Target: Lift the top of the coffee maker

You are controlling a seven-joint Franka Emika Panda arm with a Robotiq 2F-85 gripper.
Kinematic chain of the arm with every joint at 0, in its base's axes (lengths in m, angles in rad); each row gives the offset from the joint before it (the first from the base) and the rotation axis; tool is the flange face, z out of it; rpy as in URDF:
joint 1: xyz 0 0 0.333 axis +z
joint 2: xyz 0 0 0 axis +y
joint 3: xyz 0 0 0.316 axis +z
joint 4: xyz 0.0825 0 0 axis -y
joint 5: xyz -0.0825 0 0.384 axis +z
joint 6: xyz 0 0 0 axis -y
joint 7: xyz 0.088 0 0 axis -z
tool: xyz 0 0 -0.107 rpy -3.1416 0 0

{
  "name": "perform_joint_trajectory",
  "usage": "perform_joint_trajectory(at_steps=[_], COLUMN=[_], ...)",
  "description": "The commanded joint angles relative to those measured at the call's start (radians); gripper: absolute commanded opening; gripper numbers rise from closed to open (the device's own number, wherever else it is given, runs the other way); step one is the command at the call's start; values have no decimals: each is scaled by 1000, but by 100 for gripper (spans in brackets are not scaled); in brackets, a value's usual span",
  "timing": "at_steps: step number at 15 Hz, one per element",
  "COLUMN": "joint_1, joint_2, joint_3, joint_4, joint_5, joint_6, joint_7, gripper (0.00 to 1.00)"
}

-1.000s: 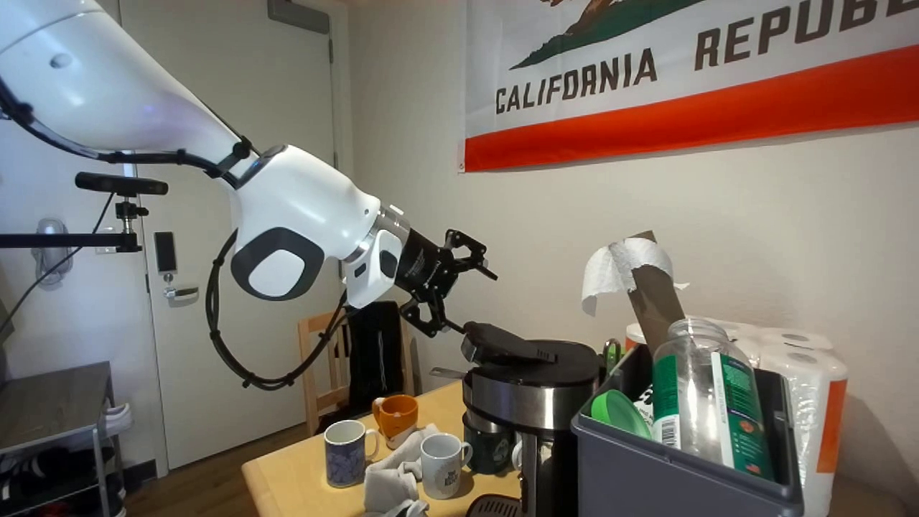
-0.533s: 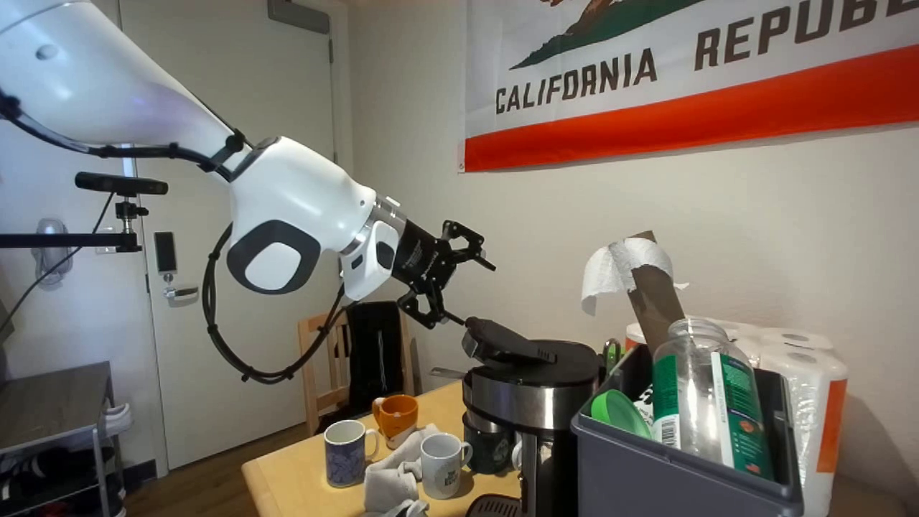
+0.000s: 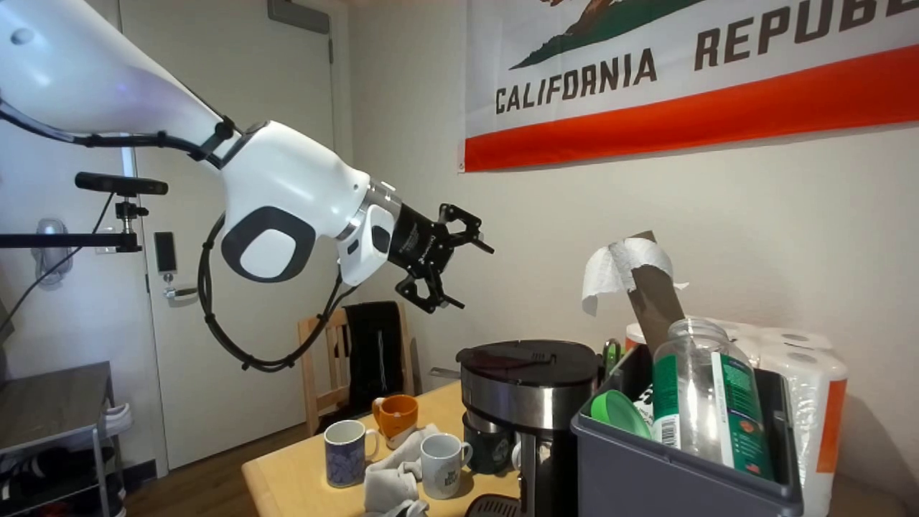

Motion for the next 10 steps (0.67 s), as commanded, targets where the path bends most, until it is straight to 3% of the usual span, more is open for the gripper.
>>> perform_joint_trajectory(at_steps=[1,5,10], joint_1=[2,26,-2], joint_2=[-28,-18,-33], joint_3=[8,-5,-5], joint_4=[-15,-43,-74], joint_5=[9,-15,-43], joint_6=[-3,-5,-101], joint_7=[-11,7,-84], gripper=[100,100,100])
